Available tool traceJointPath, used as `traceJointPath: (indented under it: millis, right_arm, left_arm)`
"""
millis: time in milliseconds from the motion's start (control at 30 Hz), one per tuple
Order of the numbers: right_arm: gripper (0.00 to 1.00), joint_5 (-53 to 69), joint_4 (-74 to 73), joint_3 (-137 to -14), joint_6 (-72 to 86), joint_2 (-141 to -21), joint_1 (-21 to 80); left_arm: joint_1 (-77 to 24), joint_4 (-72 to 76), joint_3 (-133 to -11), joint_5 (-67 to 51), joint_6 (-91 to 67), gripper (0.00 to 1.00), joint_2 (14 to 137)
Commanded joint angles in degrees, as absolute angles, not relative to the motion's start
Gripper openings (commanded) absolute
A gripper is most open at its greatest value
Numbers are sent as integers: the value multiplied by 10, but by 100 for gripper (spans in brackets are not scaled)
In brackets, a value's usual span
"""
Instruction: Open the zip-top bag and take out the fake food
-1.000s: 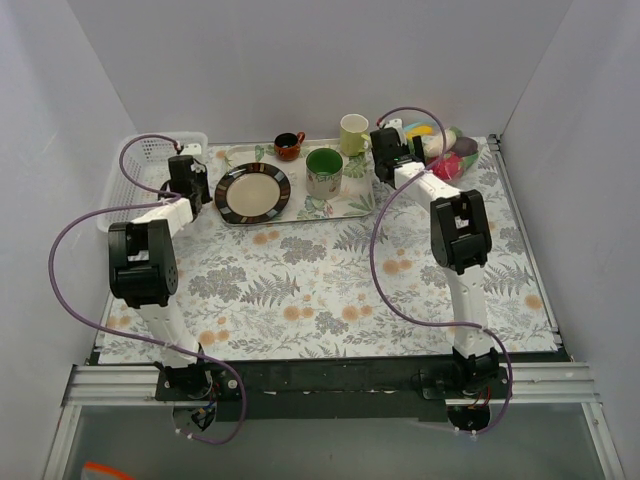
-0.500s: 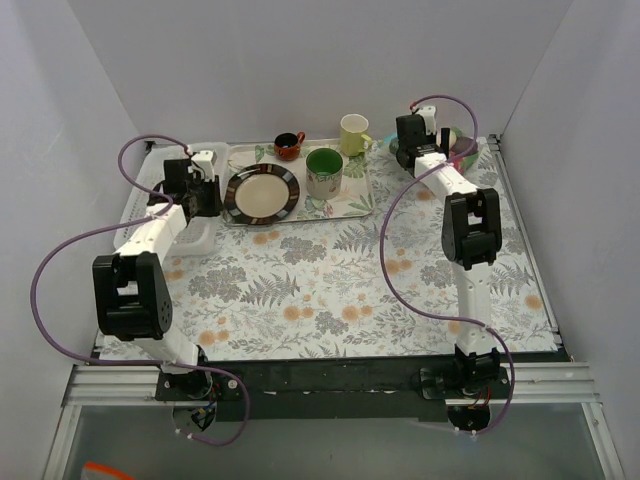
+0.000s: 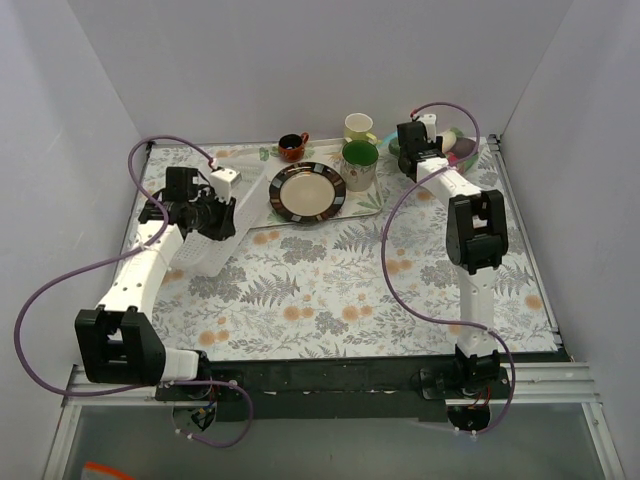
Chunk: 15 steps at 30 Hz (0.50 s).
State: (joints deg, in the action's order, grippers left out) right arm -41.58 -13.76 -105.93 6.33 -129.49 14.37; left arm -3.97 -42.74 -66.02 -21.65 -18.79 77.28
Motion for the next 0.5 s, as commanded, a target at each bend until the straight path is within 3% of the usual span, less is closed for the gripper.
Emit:
traceJointPath:
  millis: [0, 133, 233, 400, 467]
  right_arm:
    - [56, -392, -129, -1027, 77, -1237, 147]
    - [52, -381, -122, -995, 82, -1209, 147]
    - [39, -381, -122, -976, 83, -1190, 148]
    - [1, -397, -108, -926, 86, -1133, 147]
    - [1, -410, -102, -909, 85, -1104, 148]
  left_arm:
    - [-45, -426, -636, -174, -173, 1, 723]
    - [-44, -403, -600, -127, -166, 0, 672]
    - [-44, -429, -605, -162, -136, 0, 625]
    - [-48, -523, -676, -296, -90, 0, 586]
    - [-60, -578, -713, -327, -84, 0, 599]
